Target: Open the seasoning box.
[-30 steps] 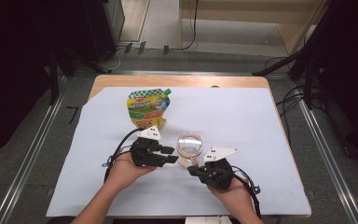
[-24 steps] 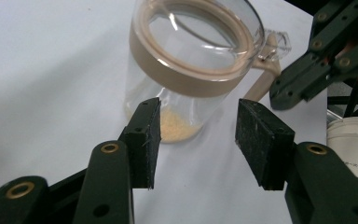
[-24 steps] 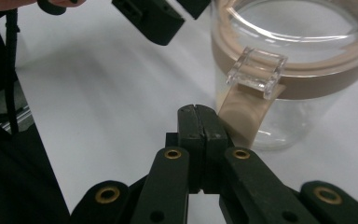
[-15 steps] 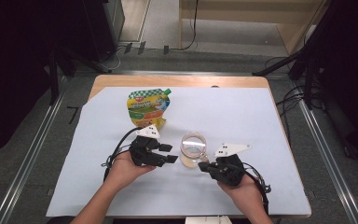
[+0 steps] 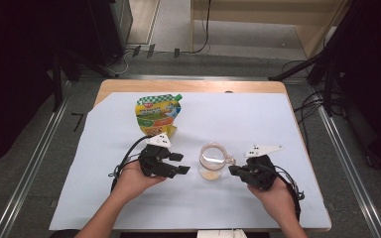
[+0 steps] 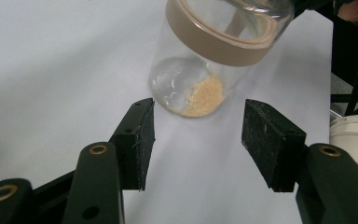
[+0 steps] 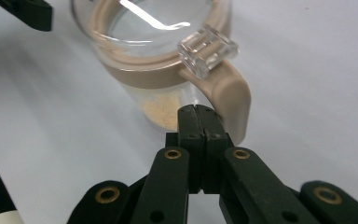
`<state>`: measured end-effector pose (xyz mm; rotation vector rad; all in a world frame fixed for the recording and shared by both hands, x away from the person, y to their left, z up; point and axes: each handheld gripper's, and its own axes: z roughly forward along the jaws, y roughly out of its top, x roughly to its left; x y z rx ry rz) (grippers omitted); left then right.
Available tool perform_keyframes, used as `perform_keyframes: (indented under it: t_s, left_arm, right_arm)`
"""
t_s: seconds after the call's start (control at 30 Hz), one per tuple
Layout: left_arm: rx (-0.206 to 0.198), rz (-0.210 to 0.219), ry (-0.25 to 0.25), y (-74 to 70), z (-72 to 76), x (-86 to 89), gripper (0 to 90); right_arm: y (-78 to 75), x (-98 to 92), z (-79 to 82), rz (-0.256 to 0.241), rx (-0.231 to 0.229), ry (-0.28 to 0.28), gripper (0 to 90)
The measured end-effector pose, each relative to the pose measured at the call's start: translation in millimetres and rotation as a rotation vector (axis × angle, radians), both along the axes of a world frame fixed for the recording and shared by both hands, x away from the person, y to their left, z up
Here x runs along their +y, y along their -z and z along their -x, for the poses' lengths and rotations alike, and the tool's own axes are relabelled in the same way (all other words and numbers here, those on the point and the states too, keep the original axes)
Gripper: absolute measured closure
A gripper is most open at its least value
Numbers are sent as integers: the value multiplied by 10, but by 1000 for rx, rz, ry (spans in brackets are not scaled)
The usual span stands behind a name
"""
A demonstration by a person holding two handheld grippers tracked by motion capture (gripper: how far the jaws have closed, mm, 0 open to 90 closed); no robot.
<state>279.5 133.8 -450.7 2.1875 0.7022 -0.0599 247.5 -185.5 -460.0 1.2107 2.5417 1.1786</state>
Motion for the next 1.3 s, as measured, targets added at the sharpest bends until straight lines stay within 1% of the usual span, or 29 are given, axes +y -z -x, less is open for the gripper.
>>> perform_keyframes:
  t_s: [0.07,0.17,0.23,0.27,0.3,0.33,0.37,0.4,0.47,0.53,0.57,0.63,0.73,0.77,0.83,0.87,0.9,0.93,0.97,1.0,1.07,1.13,1.17,1.2,1.23,1.3]
  left_arm:
    - [5,0,1,3,-4,-9,436]
    - [29,-3,14,7,-23,-39,448]
    - [31,-8,22,9,-31,-55,449]
    - [36,-7,32,8,-51,-85,446]
    - [36,-7,32,8,-51,-85,440]
    - [47,9,45,-6,-70,-109,437]
    - [47,9,45,-6,-70,-109,434]
    - [50,23,66,-23,-73,-134,433]
    - [27,24,86,-29,-56,-154,427]
    - [33,35,89,-28,-63,-172,403]
    - [33,35,89,-28,-63,-172,383]
    - [37,38,80,-43,-96,-214,349]
    - [29,50,80,-72,-111,-244,298]
    - [40,61,96,-101,-128,-276,274]
    - [49,56,119,-124,-153,-319,255]
    - [49,53,124,-134,-167,-345,253]
    - [49,53,124,-134,-167,-345,249]
    - [52,48,132,-149,-186,-383,249]
    - [42,47,147,-167,-206,-435,248]
    - [32,48,159,-178,-216,-463,252]
    - [13,38,170,-203,-233,-516,279]
    - [13,41,175,-219,-270,-563,284]
    - [15,44,177,-221,-286,-587,283]
    - [9,38,181,-226,-301,-609,282]
    - [9,38,181,-226,-301,-609,278]
    - [5,30,177,-207,-344,-672,254]
  right_arm:
    - [6,-53,-31,6,5,12,900]
    - [13,-120,-87,4,8,29,900]
    - [16,-135,-109,-2,10,31,900]
    - [19,-152,-151,-7,16,31,900]
    - [19,-158,-171,-3,12,27,900]
    - [18,-165,-189,2,12,27,900]
    - [18,-165,-189,2,12,27,900]
    - [19,-179,-223,-1,9,30,900]
    - [28,-191,-262,-10,7,34,900]
    - [38,-184,-297,-35,12,26,900]
    - [38,-184,-297,-35,12,26,900]
    - [13,-163,-295,-19,-3,13,900]
    - [-19,-183,-273,-21,-11,13,900]
    - [-54,-236,-259,-22,-23,20,900]
    - [-92,-301,-245,-44,-40,43,900]
    - [-106,-336,-251,-50,-49,56,900]
    - [-106,-336,-251,-50,-49,56,900]
    - [-113,-366,-261,-54,-53,70,900]
    - [-92,-405,-303,-52,-56,92,900]
    - [-76,-405,-319,-53,-50,97,900]
    - [-32,-385,-357,-56,-38,96,900]
    - [-3,-345,-395,-63,-37,81,900]
    - [9,-323,-412,-61,-39,78,900]
    - [24,-308,-436,-53,-47,75,900]
    - [35,-297,-458,-51,-44,75,900]
    - [59,-296,-506,-60,-32,76,900]
